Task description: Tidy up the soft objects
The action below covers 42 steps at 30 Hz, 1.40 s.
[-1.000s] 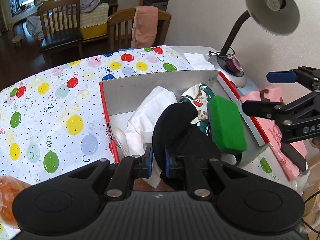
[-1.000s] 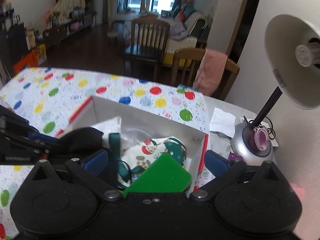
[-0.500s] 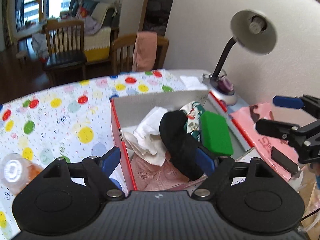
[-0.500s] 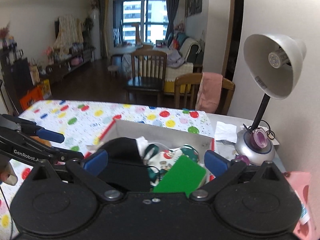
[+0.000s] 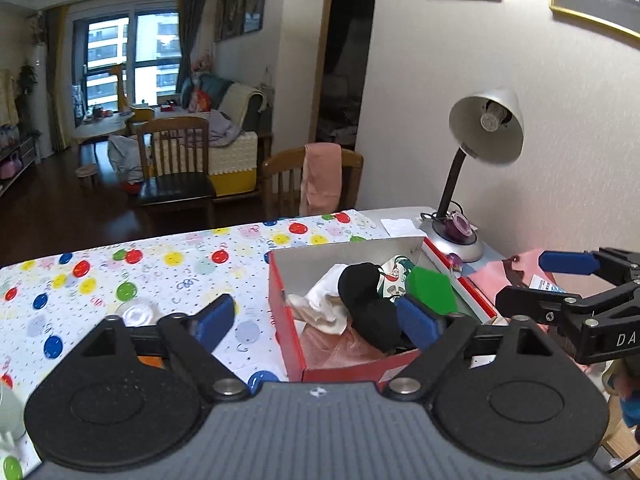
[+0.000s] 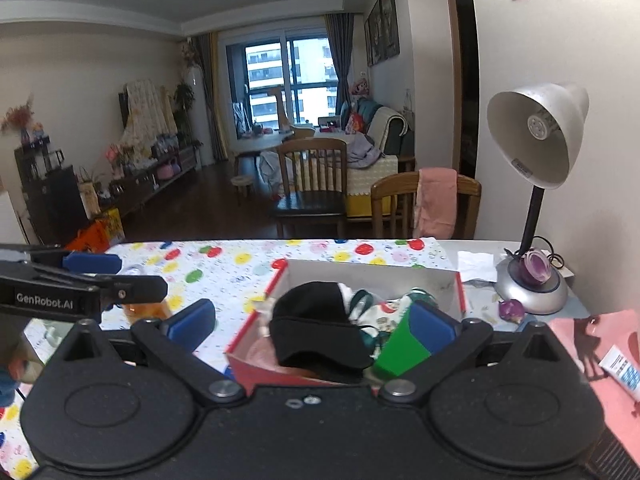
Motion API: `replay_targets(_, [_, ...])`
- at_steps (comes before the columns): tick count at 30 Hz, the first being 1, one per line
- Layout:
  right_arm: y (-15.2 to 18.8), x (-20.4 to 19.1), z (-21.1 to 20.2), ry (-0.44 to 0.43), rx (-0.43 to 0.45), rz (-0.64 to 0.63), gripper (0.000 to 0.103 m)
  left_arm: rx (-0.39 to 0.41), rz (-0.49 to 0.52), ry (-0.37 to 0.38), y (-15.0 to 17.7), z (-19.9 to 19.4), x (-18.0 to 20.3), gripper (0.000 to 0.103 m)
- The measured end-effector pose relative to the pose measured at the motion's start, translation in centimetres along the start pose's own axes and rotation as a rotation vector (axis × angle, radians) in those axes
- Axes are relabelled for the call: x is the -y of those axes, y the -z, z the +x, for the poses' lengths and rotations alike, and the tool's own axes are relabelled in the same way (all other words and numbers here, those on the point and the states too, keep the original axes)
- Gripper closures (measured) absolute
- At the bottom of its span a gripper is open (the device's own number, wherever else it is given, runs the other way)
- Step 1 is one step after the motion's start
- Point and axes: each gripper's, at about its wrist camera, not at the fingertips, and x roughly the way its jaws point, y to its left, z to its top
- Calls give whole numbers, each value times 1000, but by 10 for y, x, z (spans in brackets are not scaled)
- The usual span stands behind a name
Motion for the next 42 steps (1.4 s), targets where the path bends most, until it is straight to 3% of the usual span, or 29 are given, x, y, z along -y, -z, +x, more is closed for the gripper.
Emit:
replay_targets(8, [13,-32,-21,-8,30,-40,0,-1,-69,-57,16,-34,-8,0])
replay_targets(12, [19,-46,-26,-14,28,-26,0,-8,-38,-117,23,-46,-5,0])
replay_targets(22, [33,-78,-36,-1,45,-4,0,28,20,-100,38,-82,-15,0])
replay_targets(42, [40,-107,-58,-19,43,-2,0,37,-11,-105,58,-121,-26,0])
